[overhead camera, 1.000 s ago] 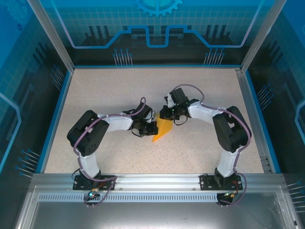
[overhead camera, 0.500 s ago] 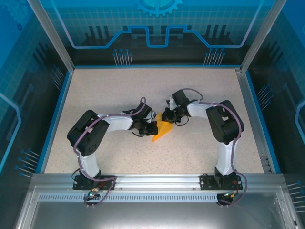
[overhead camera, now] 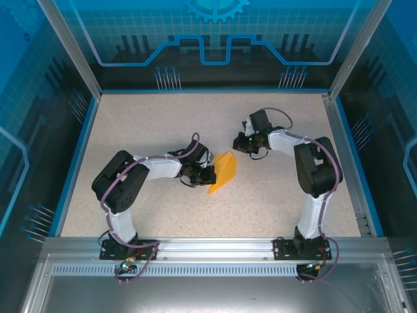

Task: Fold a paper plane with a square sheet of paper (pick it up from the middle)
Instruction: Fourth fold the wing at the center of the table.

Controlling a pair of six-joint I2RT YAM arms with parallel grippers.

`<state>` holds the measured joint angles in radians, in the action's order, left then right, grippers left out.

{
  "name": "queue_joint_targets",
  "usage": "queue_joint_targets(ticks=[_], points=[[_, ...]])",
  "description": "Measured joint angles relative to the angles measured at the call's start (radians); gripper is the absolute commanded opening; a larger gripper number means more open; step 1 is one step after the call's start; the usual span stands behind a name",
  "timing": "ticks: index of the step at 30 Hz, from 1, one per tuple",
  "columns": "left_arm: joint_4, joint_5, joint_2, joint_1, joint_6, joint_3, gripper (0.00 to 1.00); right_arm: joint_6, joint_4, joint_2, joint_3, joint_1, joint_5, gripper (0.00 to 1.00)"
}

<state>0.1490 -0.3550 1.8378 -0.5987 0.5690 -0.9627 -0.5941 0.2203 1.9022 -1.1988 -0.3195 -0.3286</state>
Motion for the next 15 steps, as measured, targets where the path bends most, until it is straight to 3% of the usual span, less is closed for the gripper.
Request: queue_joint_targets(ticks=[6,11,15], points=[[0.000,0.000,0.000,0.000,0.000,-0.001,0.00,-0.031,-0.043,-0.145,0.128,-0.094,-0.029,0.08],[0.000,0.000,0.000,0.000,0.001,-0.001,0.00,-0.074,-0.075,-0.116,0.172,-0.186,-0.073,0.07],[0.000,0.000,0.000,0.000,0.000,-0.001,0.00,-0.106,-0.118,-0.067,0.183,-0.204,-0.096,0.05]])
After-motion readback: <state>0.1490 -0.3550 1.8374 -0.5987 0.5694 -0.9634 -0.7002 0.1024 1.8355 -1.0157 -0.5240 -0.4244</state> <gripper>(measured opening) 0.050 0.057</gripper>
